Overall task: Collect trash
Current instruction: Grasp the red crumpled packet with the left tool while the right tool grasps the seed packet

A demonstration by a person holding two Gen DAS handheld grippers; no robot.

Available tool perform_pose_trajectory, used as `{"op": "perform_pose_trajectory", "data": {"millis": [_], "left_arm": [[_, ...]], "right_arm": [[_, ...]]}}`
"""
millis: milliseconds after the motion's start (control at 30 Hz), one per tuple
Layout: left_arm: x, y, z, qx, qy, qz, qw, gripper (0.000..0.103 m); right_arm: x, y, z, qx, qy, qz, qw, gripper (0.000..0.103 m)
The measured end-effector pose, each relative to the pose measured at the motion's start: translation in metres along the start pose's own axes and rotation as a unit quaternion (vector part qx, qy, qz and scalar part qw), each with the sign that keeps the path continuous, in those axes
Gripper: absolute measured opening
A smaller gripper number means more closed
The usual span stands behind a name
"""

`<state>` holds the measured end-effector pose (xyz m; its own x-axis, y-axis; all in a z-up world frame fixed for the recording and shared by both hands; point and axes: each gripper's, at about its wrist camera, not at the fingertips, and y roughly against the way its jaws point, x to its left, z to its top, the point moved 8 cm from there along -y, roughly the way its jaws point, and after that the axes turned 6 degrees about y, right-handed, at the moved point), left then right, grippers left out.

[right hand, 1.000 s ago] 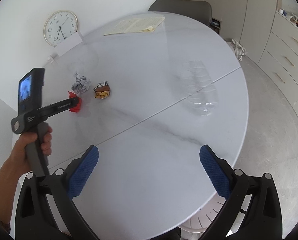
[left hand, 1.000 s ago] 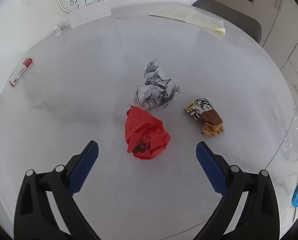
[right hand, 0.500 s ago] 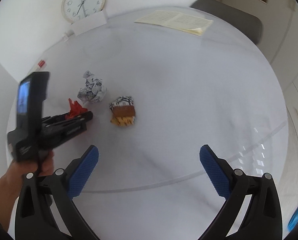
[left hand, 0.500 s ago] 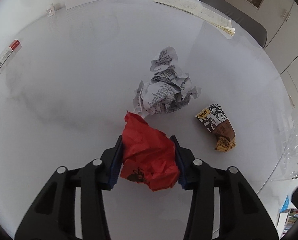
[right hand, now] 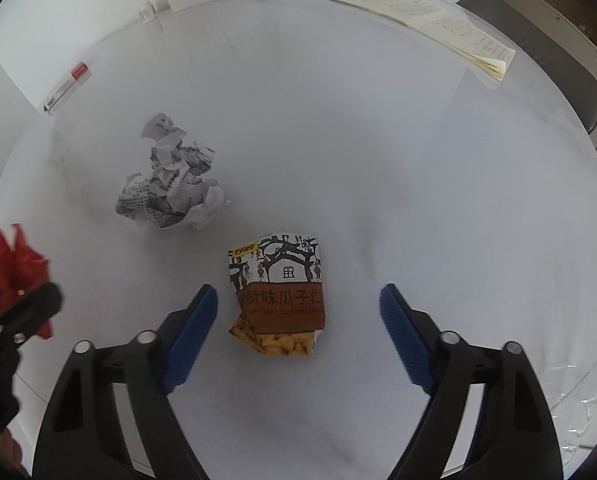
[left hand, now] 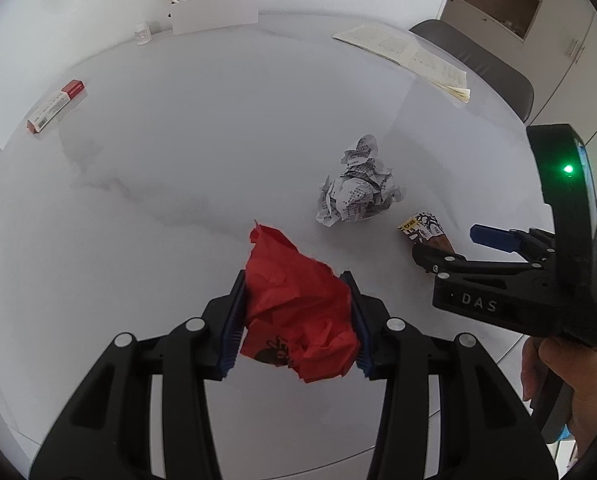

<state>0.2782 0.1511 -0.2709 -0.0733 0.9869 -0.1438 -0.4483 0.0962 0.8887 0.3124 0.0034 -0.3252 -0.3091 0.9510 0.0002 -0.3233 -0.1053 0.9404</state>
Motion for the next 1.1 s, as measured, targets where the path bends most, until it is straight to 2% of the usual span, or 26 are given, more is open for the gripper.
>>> {"op": "perform_pose_trajectory", "data": {"millis": [67, 100, 167, 267, 467, 667, 900, 1100], "left_arm": [[0.004, 0.006, -0.002, -0.001, 0.004, -0.001, 1.0000, 0.044], [0.006, 0.008, -0.004, -0.001, 0.006, 0.000, 1.0000, 0.044], [0.008, 0.010, -0.007, 0.003, 0.006, 0.000, 1.0000, 0.044], [0.006, 0.010, -0.010, 0.010, 0.006, 0.001, 0.9999, 0.044], [-0.005, 0.025, -0.019, 0.004, -0.013, -0.003, 0.9999, 0.044], [-0.042, 0.054, -0.041, -0.004, -0.060, -0.029, 0.9978, 0.044], [-0.099, 0.091, -0.095, 0.006, -0.126, -0.080, 0.9888, 0.044], [-0.147, 0.117, -0.153, 0.023, -0.200, -0.121, 0.9721, 0.044]], "right_arm": [[-0.002, -0.003, -0.002, 0.005, -0.005, 0.004, 1.000, 0.064], [-0.003, -0.003, -0.003, 0.005, -0.007, 0.003, 1.000, 0.061], [-0.005, -0.002, -0.003, 0.001, -0.005, -0.001, 1.000, 0.045], [-0.006, 0.001, -0.004, 0.001, -0.013, 0.010, 1.000, 0.037], [-0.013, 0.026, -0.014, -0.019, -0.033, 0.022, 0.999, 0.037], [-0.022, 0.077, -0.060, -0.045, -0.065, 0.028, 0.996, 0.037], [-0.039, 0.145, -0.151, -0.073, -0.114, 0.022, 0.991, 0.037], [-0.056, 0.187, -0.246, -0.079, -0.193, 0.003, 0.978, 0.038]]}}
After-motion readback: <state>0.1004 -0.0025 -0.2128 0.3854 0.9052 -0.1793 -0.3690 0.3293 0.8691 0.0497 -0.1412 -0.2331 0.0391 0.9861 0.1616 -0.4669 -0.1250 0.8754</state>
